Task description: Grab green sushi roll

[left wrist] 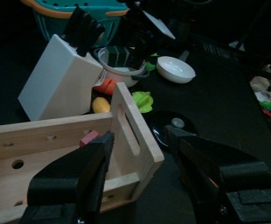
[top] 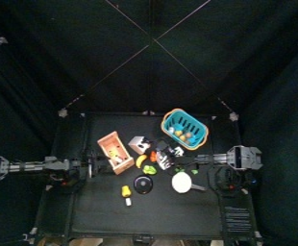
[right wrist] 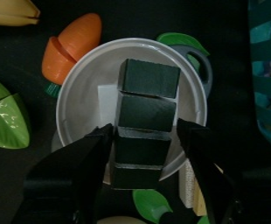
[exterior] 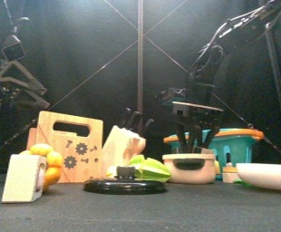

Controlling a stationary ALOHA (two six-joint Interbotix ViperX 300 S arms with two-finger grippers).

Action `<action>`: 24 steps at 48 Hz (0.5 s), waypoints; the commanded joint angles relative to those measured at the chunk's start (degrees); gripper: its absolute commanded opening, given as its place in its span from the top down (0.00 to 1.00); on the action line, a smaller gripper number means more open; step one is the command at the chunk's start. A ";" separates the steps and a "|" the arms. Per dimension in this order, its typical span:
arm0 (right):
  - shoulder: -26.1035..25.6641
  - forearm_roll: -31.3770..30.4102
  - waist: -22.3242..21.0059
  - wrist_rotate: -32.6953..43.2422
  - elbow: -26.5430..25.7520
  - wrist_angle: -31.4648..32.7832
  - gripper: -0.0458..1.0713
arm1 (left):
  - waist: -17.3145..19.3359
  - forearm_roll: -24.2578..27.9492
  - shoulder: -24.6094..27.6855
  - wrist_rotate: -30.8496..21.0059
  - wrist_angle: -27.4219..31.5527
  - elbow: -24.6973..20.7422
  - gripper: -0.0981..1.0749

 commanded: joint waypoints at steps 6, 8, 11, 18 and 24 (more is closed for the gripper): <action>-1.05 -0.35 -0.44 0.18 -1.32 -0.44 0.35 | 0.00 -0.09 0.09 0.09 -0.26 -0.62 0.17; -1.49 -0.18 -0.44 0.18 -1.41 -0.35 0.38 | 0.09 -0.09 0.09 0.09 -0.26 -0.62 0.17; -2.37 0.00 -0.44 0.26 -1.93 -0.35 0.40 | 0.09 -0.09 0.09 0.00 -0.26 -0.62 0.17; -3.25 0.00 -0.35 0.35 -2.81 -0.26 0.40 | 0.09 -0.09 0.09 0.00 -0.26 -0.62 0.17; -3.25 0.09 -0.35 0.26 -3.25 -0.18 0.40 | 0.09 -0.09 0.09 0.00 -0.26 -0.62 0.17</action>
